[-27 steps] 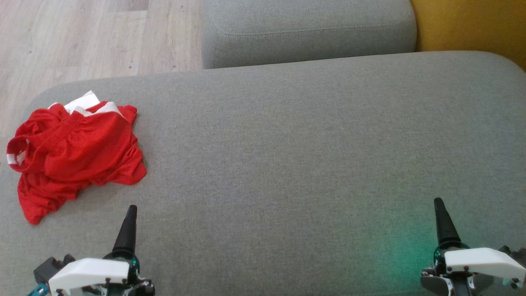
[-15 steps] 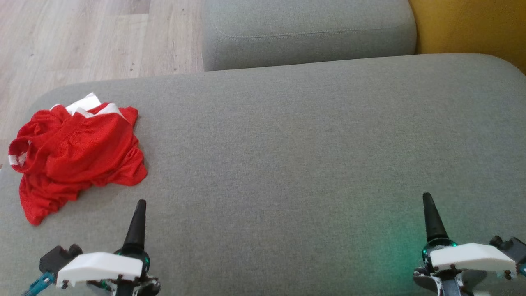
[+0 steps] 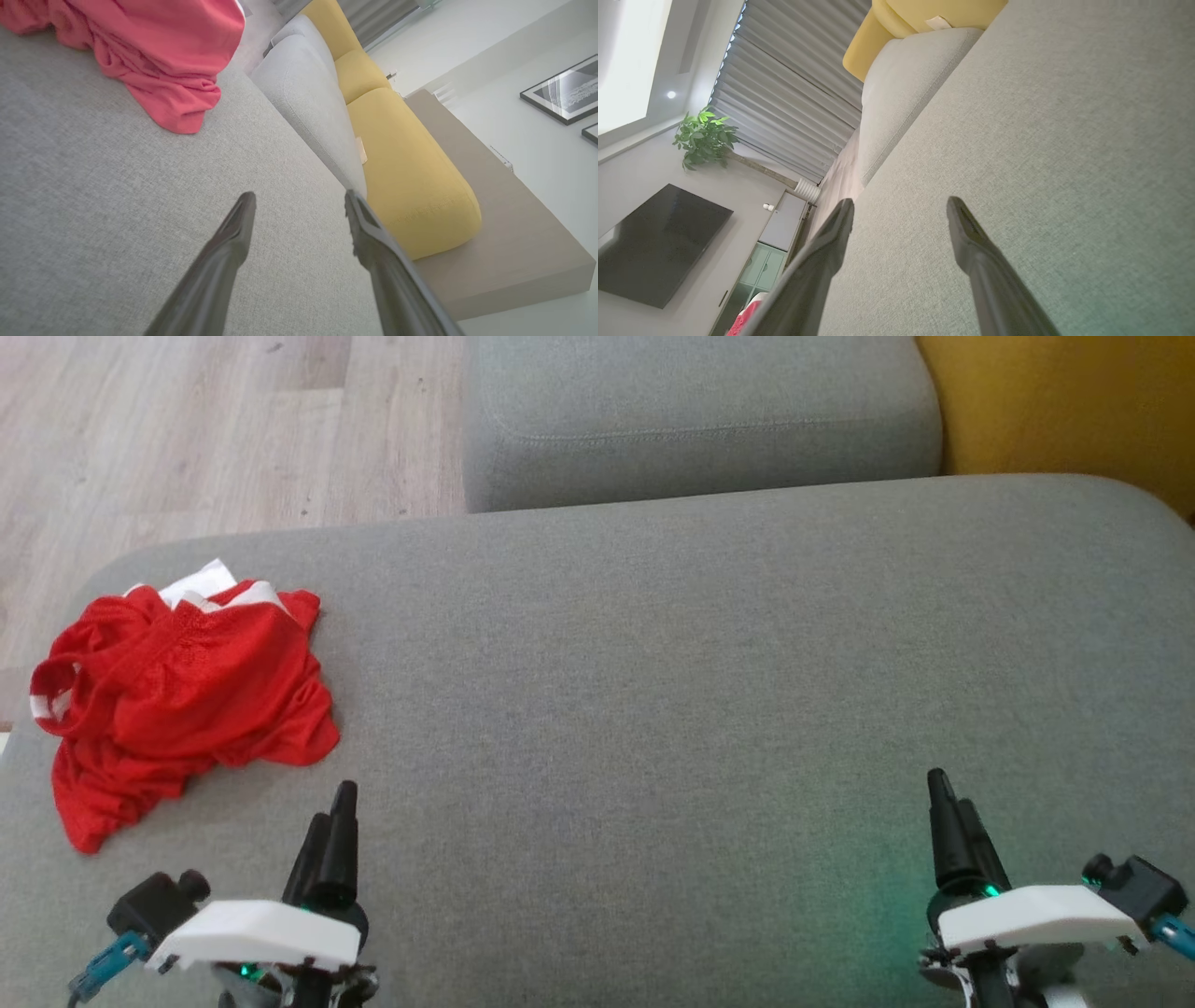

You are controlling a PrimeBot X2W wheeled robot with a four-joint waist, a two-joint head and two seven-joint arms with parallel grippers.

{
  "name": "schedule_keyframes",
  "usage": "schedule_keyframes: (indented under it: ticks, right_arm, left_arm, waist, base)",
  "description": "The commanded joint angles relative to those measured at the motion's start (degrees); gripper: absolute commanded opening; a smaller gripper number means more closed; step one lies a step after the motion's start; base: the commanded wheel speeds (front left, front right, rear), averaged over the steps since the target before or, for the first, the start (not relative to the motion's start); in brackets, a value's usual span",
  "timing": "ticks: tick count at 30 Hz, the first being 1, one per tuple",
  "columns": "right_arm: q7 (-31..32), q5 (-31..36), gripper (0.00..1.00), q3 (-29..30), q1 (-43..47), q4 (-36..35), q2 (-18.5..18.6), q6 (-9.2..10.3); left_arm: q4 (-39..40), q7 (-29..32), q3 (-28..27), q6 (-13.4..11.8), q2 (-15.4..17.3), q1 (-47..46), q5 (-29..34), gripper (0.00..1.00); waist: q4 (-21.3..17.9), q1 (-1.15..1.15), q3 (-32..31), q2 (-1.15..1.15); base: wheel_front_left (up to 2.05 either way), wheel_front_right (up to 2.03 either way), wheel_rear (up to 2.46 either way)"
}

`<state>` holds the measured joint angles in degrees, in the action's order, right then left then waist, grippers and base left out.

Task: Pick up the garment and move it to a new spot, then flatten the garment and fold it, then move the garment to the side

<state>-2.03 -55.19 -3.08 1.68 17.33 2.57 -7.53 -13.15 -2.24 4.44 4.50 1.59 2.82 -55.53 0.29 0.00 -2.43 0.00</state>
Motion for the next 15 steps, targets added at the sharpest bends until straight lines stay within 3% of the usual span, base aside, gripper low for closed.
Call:
schedule_keyframes:
  ticks: [1,15]
  right_arm:
    - [-0.84,1.88,1.00,-0.95,-2.81,-2.33,0.42,0.02]
    - [-3.21,11.70,1.00,-3.84,-3.91,-3.07,0.26,0.02]
  left_arm:
    - [2.54,-0.74,-0.52,-0.28,0.75,-2.36,1.94,1.00]
    - [4.39,-3.08,0.66,-1.66,0.82,-2.46,11.66,1.00]
  waist:
    - [0.03,0.00,-0.08,0.00]
    - [0.08,0.00,0.02,0.00]
  base:
    - [0.00,0.00,0.00]
    - [0.00,0.00,0.00]
